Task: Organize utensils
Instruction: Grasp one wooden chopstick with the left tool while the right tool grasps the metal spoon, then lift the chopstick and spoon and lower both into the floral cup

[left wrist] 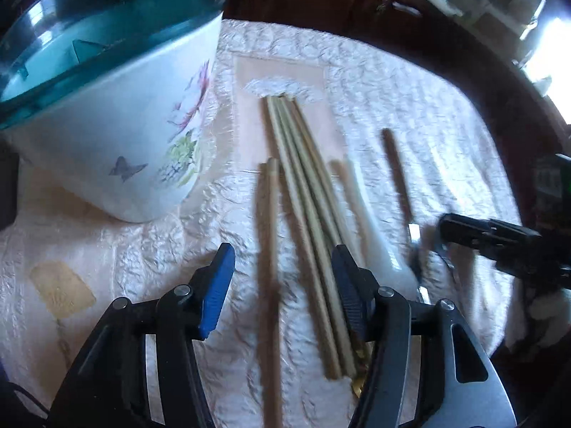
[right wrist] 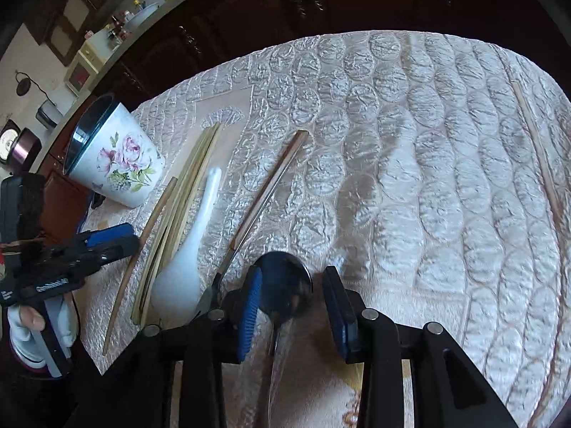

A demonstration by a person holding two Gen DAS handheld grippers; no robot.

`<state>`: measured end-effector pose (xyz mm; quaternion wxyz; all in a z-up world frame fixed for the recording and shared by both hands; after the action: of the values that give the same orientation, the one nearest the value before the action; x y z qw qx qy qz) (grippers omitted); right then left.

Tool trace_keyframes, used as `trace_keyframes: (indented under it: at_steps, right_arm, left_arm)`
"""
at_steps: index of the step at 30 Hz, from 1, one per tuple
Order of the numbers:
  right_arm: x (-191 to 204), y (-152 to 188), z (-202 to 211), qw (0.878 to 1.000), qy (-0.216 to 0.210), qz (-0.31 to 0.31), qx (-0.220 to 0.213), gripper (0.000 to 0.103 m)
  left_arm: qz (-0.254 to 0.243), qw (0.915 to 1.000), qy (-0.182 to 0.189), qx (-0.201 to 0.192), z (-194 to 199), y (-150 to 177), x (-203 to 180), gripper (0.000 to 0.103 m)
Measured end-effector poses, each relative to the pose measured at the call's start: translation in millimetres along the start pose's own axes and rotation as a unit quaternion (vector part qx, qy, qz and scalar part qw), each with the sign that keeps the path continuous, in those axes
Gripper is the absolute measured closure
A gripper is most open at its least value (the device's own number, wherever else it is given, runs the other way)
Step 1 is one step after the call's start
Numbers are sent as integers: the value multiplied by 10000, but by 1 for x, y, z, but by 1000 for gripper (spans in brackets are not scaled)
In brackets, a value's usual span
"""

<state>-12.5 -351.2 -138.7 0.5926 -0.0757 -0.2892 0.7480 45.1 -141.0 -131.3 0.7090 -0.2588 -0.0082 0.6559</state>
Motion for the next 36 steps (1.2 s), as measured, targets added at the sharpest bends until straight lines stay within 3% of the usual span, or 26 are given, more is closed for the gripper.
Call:
trace_keyframes:
  at_steps: [3,6,7,8,10,18,22,27,31,36]
  right_arm:
    - [0,-1,-5,9999,-94,47,14,90]
    - [2,-2,-4,9998,-165,73,0,98]
    - [3,-3,-2,9998,-171,76,-32,100]
    - [4,-3,2,9998,-170,90,-65,101]
    - [2,2,11,9997,-184,101,-81,101]
    - [16,9,16,9995,-258,172,-29,101]
    - [34,-2,28,9988,-315,322,-185,101]
    - [55,-28,53,9961,-433,503,-574,101]
    - [77,-56,71,9919,-489,717,-923,101]
    - [107,-101,88,9847,-467,1043,-1313,101]
  left_arm:
    - [151,9999,-42,36,-7,-6,6,47]
    - [228,9997,-45,45,-8,-10,10,53]
    - [236,9997,-69,41,-6,-10,13,65]
    - [206,9997,-117,61,-6,-10,16,85]
    - [201,9997,-108,114,-5,-8,21,95]
    - [-17,9997,-139,191,1,1,19,98]
    - [159,9993,296,183,21,4,14,98]
    - [140,9959,852,-269,80,-3,12,98]
    - [156,9921,1024,-704,127,-15,17,98]
    - [202,9808,1128,-1580,199,-49,27,98]
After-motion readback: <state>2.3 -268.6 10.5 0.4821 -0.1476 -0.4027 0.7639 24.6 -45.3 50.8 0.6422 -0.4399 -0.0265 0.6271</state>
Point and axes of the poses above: each gripper's, at about its wrist camera, not at the fingertips, and z roughly against the way its jaws point, x to its left, y to its underside, the point moved 7 cm from there along -z, roughly the way its jaws point, and after that the axes turned 14 degrees about z, right-handed, at the moved point
